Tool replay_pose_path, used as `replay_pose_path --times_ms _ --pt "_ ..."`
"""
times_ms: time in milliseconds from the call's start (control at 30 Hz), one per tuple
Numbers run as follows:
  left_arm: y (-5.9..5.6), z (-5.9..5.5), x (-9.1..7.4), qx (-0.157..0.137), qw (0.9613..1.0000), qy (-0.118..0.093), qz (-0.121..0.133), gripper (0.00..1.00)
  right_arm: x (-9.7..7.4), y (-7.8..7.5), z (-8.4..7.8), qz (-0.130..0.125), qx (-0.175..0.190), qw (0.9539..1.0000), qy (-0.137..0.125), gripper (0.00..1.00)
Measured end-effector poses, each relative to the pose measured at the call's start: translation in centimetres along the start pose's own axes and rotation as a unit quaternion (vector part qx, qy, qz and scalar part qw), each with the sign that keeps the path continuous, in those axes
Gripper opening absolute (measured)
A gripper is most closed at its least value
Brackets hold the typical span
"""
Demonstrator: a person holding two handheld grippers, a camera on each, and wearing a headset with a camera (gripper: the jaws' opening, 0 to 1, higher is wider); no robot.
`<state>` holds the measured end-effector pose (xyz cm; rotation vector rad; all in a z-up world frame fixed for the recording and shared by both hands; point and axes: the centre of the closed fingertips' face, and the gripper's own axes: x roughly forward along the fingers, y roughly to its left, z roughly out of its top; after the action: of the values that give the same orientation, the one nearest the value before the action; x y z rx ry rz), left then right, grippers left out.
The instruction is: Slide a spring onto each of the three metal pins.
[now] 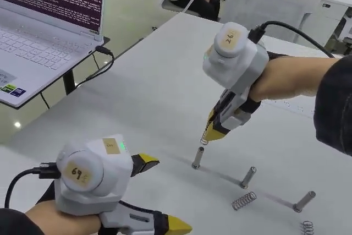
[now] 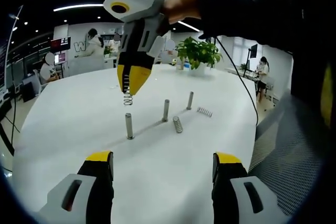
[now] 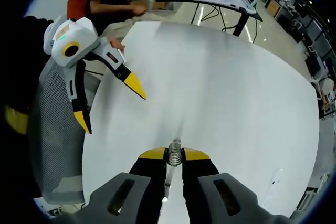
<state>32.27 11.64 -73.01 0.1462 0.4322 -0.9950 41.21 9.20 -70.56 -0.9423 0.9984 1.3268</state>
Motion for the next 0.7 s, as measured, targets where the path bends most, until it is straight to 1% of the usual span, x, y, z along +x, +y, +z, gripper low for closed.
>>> replay_pose_path --times_ms 100,300,500,700 --pt "0.0 0.0 0.0 0.000 1.0000 0.000 -0.001 0.74 0.5 -0.2 -0.2 0.001 -0.001 1.0000 0.006 0.08" --pt "0.0 0.1 0.0 0.000 1.0000 0.000 -0.002 0.74 0.5 0.0 -0.2 0.005 0.001 0.9999 0.008 0.08" --pt "0.0 0.1 -0.1 0.000 1.0000 0.000 -0.003 0.73 1.0 -0.4 -0.5 0.004 0.002 0.9999 0.017 0.08" --pt "-0.2 0.0 -0.1 0.000 1.0000 0.001 -0.005 0.73 1.5 -0.1 -0.9 0.008 0.010 0.9998 0.017 0.08"
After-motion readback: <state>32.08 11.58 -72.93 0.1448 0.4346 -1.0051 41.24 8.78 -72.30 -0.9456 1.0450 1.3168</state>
